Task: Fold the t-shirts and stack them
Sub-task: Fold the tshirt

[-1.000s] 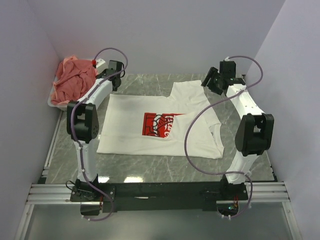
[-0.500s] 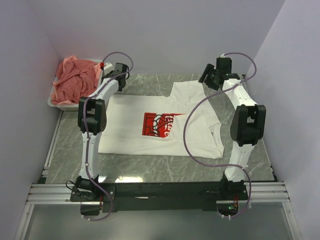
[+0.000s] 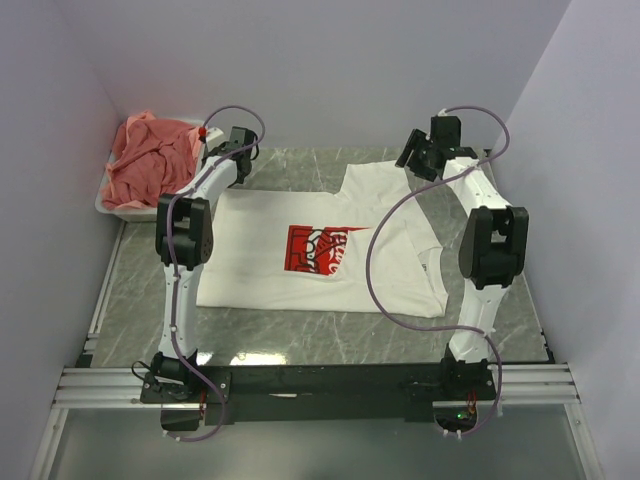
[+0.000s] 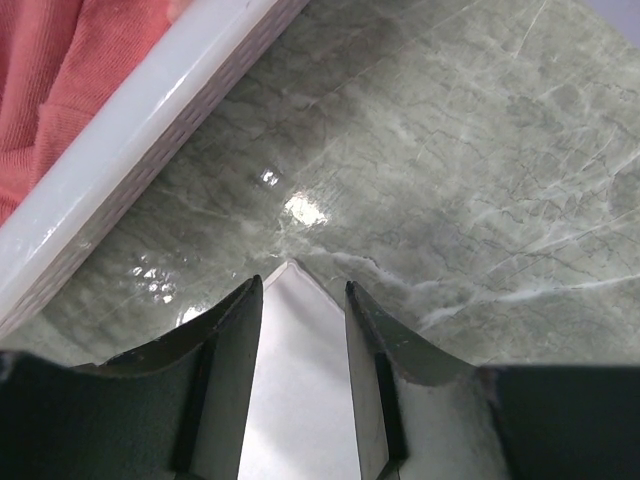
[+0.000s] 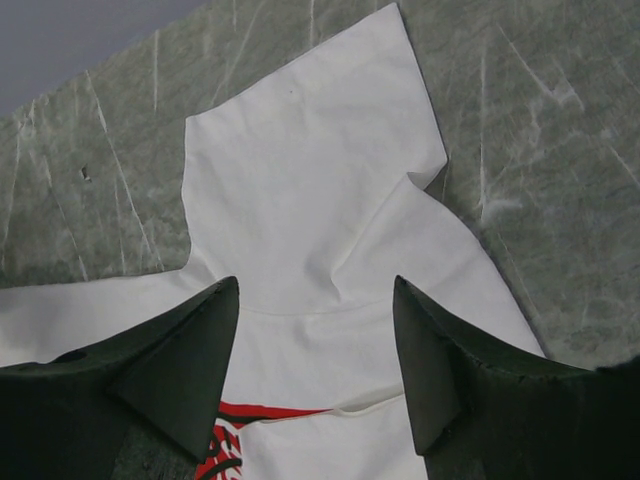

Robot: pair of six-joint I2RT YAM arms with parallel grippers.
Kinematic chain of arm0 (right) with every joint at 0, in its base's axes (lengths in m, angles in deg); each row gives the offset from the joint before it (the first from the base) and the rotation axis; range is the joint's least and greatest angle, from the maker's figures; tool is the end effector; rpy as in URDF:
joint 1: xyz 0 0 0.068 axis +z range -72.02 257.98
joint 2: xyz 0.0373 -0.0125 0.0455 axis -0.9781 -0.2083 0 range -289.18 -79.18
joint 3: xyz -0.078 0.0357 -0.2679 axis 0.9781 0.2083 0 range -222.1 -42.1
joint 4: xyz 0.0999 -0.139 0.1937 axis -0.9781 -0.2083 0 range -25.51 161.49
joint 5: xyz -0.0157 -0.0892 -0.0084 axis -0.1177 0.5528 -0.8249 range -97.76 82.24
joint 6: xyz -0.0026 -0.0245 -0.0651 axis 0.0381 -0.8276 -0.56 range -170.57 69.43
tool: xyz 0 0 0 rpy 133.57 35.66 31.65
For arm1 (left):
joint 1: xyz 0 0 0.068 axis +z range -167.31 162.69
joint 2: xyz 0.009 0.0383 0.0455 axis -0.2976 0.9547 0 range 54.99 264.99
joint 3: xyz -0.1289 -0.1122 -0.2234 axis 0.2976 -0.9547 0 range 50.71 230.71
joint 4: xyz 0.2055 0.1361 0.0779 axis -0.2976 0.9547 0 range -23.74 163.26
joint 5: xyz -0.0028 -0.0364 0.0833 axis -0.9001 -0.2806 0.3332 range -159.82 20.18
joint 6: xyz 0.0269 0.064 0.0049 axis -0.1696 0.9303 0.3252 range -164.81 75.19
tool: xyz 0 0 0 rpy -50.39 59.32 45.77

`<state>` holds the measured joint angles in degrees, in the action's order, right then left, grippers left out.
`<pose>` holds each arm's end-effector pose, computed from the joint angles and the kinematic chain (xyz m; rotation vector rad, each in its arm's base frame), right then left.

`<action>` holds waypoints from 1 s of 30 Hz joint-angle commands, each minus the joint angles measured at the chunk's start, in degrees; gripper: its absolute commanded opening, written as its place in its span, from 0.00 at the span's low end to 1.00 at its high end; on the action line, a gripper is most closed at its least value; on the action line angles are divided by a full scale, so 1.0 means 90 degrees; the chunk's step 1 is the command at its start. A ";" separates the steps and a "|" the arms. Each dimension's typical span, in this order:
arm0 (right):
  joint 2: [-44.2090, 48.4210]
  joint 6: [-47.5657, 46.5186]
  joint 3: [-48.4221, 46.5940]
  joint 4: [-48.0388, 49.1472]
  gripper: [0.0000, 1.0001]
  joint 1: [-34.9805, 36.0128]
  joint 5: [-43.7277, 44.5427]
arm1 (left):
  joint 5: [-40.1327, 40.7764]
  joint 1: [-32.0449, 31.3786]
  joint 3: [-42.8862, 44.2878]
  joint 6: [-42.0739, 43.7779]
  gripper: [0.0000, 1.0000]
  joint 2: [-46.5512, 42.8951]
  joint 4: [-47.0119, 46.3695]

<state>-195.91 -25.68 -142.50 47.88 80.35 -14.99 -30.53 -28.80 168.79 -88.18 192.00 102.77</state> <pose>0.4908 0.0273 0.2632 0.3810 2.2601 0.3927 0.5309 -0.0714 0.1807 -0.8693 2.1218 0.3955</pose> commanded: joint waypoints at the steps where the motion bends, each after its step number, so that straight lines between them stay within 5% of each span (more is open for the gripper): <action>1: -0.0077 -0.0128 -0.0339 0.0095 0.70 0.0020 -0.0067 | -0.0010 -0.0003 0.0170 -0.0170 0.45 0.0030 0.0103; 13: -0.0321 -0.0284 -0.0543 -0.0022 0.70 0.0010 -0.0076 | -0.0215 0.0026 0.0229 -0.0337 0.41 0.0265 0.0133; 30: -0.1063 -0.0518 -0.1227 -0.0383 0.70 -0.0195 0.0129 | -0.0352 0.0085 -0.0102 -0.0200 0.00 -0.0037 -0.0219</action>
<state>-204.30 -28.63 -149.19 44.73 79.80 -14.90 -33.44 -28.38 168.33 -90.55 194.34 102.95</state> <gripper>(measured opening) 0.698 0.018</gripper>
